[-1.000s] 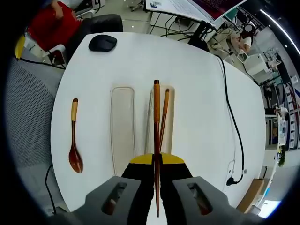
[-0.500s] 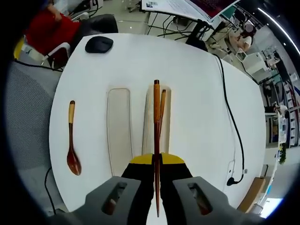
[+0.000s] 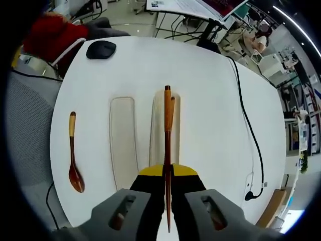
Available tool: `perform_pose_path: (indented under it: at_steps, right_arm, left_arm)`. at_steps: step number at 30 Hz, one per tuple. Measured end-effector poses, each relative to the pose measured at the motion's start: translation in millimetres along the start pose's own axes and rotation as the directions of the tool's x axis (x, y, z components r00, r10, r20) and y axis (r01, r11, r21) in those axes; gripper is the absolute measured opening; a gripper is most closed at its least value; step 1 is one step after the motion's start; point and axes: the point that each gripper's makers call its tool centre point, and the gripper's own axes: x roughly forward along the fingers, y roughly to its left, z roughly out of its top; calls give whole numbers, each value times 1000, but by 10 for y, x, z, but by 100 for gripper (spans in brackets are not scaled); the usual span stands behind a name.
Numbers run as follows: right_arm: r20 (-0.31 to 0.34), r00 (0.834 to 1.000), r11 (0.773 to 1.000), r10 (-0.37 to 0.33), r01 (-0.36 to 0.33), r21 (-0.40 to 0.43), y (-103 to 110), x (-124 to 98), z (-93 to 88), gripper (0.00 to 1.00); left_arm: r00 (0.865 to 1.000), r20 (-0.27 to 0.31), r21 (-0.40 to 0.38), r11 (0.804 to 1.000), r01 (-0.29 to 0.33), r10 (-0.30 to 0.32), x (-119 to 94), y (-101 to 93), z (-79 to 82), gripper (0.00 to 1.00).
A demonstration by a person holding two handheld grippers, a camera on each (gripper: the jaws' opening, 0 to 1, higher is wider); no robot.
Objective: Arrange the utensils inside the cutlery case until each visible utensil rests in its matching compartment.
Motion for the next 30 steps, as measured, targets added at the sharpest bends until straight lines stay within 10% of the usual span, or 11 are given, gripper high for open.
perform_pose_path:
  at_steps: [30]
  right_arm:
    - [38,999,996,-15,12,93,20,467,34,0]
  left_arm:
    - [999,-33,-37,999,6,-8,9,14,-90,57]
